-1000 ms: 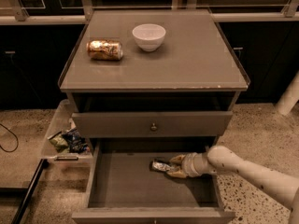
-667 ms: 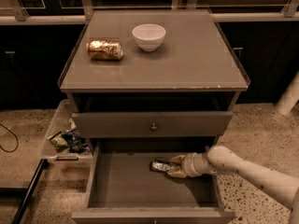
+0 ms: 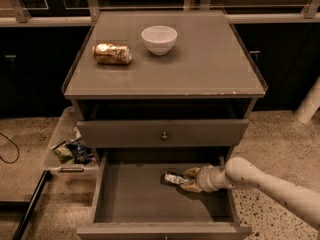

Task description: Pick redbull can from middle drawer and place on counter

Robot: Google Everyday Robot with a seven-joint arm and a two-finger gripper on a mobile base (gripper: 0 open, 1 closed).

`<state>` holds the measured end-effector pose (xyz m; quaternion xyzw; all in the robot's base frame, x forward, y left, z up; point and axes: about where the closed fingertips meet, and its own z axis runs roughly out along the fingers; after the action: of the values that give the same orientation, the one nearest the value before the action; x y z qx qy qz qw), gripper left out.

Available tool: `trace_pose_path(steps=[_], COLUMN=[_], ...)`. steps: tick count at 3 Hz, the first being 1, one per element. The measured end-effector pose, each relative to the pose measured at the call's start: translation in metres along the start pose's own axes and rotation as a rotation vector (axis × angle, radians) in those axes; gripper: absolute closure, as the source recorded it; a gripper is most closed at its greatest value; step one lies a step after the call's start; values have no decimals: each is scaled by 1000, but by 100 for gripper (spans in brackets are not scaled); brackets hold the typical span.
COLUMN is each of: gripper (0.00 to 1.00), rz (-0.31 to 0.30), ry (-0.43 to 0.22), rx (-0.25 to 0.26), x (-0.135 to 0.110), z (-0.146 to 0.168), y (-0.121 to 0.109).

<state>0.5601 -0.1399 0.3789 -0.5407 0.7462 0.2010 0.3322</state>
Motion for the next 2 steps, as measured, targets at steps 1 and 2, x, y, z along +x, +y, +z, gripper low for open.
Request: trace_pose_path(steps=[1, 2], gripper=[100, 100], rz=[-29, -79], ry=[-28, -17], rx=[-2, 13], x=[-21, -53], z=[-31, -74], y=[16, 33])
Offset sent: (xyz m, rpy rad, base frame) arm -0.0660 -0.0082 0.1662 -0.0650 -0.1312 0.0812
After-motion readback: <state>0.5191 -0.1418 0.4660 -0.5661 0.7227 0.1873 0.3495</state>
